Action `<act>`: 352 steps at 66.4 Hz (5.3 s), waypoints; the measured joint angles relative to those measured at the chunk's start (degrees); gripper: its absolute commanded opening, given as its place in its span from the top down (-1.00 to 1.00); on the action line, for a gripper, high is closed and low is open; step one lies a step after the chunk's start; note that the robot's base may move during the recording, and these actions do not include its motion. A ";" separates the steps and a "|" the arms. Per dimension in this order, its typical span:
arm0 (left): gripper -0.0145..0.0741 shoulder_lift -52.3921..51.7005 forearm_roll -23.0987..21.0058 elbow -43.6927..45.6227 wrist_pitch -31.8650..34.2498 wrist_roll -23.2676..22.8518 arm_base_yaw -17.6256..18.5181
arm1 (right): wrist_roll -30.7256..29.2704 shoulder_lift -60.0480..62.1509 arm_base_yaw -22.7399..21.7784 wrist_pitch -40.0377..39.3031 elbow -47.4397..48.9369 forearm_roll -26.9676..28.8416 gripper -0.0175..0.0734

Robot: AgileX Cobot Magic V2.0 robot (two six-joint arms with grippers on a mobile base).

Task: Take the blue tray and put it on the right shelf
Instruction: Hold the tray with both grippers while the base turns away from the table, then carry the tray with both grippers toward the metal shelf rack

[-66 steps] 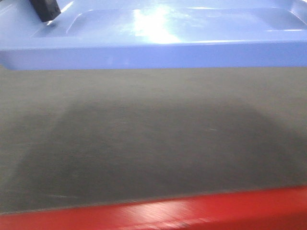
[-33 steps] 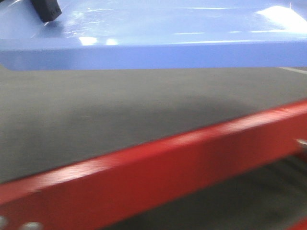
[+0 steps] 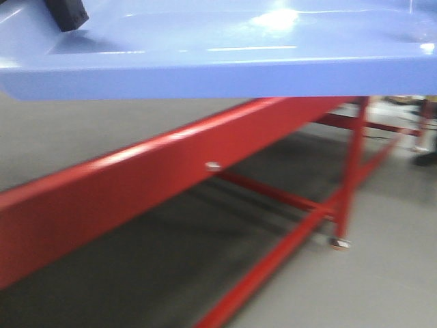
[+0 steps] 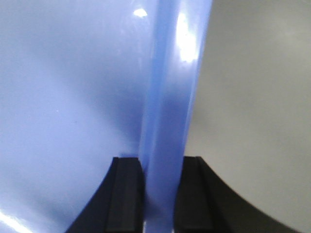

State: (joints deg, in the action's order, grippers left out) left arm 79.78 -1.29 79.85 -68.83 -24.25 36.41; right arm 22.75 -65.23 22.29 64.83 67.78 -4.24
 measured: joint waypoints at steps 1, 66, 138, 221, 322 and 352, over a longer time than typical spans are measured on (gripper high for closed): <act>0.78 0.00 0.00 0.00 0.00 0.00 0.00 | 0.00 0.00 0.00 0.00 0.00 0.00 0.48; 0.78 0.00 -0.10 0.00 0.00 0.00 0.00 | 0.00 0.00 0.00 0.03 0.00 -0.09 0.48; 0.78 0.00 -1.41 0.00 -0.33 0.00 0.00 | 0.00 0.00 0.00 0.70 0.00 -0.31 0.48; 0.78 0.00 -2.22 0.00 -0.55 0.00 0.00 | 0.00 0.00 0.00 0.70 0.00 -0.65 0.48; 0.78 0.00 -2.48 0.00 -0.57 0.00 0.00 | 0.00 0.00 0.00 0.70 0.00 -0.65 0.48; 0.78 0.00 -2.48 0.00 -0.57 0.00 0.00 | 0.00 0.00 0.00 0.70 0.00 -0.65 0.48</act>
State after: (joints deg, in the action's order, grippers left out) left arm 79.78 -3.78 79.85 -69.40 -24.25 36.41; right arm 22.75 -65.23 22.29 65.53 67.78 -4.90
